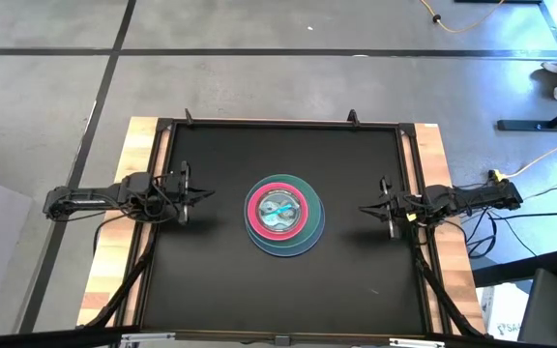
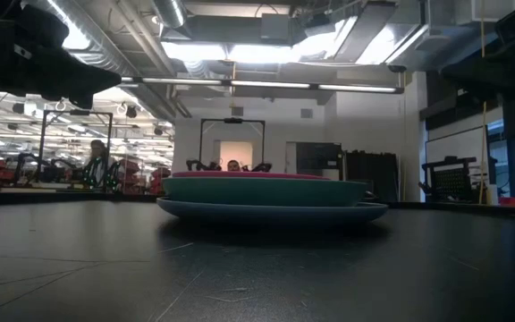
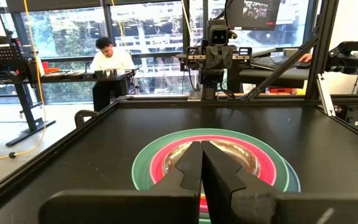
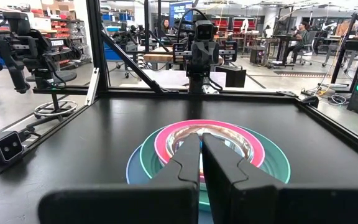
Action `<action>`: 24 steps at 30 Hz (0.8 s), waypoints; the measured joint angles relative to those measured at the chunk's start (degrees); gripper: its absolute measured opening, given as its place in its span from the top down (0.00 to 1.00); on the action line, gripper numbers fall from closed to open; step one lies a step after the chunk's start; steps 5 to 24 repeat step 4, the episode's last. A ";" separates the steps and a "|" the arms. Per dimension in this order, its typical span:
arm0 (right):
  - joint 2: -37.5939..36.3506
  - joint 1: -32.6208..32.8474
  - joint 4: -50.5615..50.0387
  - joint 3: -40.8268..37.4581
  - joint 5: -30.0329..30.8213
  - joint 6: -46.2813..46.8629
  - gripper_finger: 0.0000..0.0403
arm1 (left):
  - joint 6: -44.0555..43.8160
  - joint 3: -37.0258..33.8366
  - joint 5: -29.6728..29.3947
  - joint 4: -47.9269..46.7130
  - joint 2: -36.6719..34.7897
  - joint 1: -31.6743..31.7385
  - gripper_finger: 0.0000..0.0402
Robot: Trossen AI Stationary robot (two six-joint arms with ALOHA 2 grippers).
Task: Stack plastic plates
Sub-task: Return to Home Position
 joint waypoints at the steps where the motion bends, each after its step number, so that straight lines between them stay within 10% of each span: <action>1: 0.00 0.00 0.00 0.00 -0.02 0.00 0.97 | 0.00 0.00 0.02 -0.01 0.00 0.00 1.00; 24: 0.00 0.00 0.00 -0.02 -0.02 0.00 0.97 | 0.01 0.00 0.02 -0.01 0.00 0.00 1.00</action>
